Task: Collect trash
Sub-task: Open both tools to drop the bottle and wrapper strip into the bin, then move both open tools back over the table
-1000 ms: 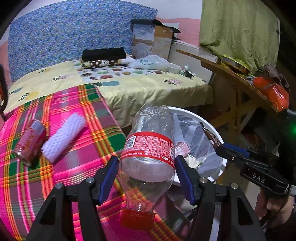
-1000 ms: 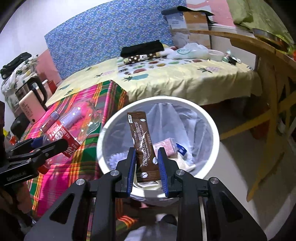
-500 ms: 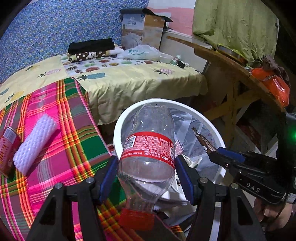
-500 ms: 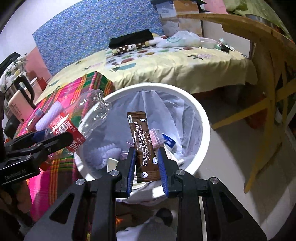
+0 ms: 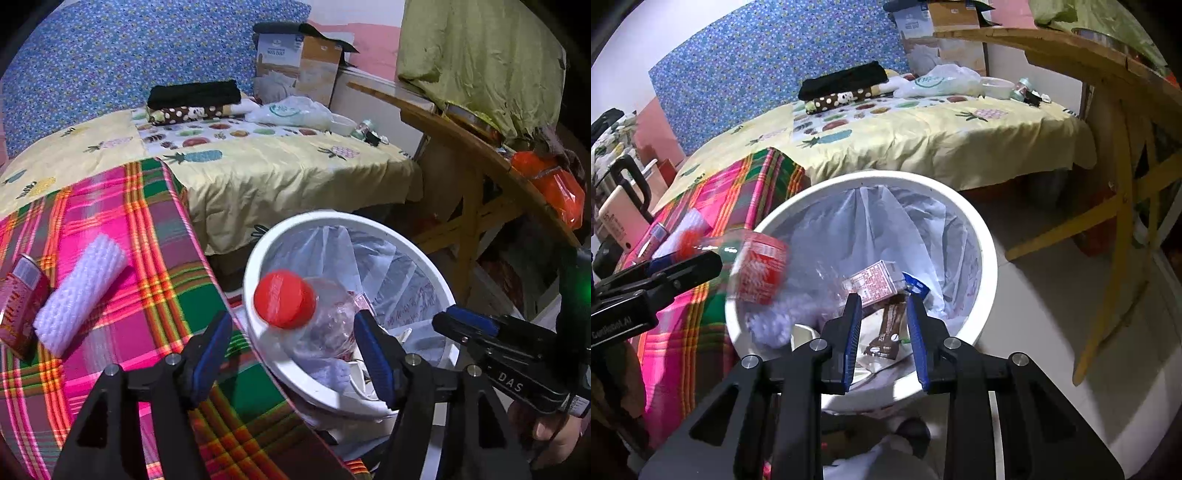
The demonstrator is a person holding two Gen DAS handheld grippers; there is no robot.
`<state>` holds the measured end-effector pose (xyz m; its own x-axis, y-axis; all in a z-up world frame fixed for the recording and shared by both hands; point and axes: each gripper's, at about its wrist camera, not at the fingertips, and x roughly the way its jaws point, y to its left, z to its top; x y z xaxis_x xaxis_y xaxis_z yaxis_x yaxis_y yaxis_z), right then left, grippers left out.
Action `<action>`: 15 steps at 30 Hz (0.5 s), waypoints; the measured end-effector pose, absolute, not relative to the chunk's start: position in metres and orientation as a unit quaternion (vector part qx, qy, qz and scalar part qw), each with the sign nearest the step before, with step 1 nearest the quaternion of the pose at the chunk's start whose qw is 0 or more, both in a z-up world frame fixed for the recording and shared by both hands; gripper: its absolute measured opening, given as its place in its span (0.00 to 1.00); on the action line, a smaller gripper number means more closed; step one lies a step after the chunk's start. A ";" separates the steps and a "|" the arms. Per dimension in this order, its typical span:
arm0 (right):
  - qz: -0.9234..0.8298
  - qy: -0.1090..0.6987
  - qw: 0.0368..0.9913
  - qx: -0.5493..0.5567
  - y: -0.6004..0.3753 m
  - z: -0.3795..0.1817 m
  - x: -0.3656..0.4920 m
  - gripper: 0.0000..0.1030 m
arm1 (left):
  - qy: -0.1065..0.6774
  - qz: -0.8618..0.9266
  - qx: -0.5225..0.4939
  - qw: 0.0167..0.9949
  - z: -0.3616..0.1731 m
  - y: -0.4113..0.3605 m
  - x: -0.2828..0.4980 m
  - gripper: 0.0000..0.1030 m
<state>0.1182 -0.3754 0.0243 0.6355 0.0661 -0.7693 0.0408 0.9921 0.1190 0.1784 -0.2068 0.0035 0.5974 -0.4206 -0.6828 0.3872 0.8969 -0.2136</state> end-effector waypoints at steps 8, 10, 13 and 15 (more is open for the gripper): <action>0.024 0.411 0.909 0.068 -0.368 0.035 0.110 0.26 | 0.375 -0.214 -0.035 0.901 0.016 -0.185 0.163 0.69; 0.030 0.409 0.909 0.068 -0.365 0.038 0.108 0.26 | 0.376 -0.214 -0.038 0.901 0.017 -0.180 0.159 0.69; 0.039 0.405 0.911 0.063 -0.357 0.042 0.107 0.26 | 0.377 -0.210 -0.040 0.901 0.017 -0.170 0.151 0.69; 0.044 0.403 0.912 0.060 -0.352 0.043 0.107 0.27 | 0.377 -0.208 -0.043 0.902 0.017 -0.164 0.146 0.69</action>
<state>0.1069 -0.3524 0.0430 0.6706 0.1289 -0.7305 -0.0312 0.9888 0.1457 0.1461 -0.1636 0.0168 0.6296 -0.4069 -0.6618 0.3427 0.9100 -0.2335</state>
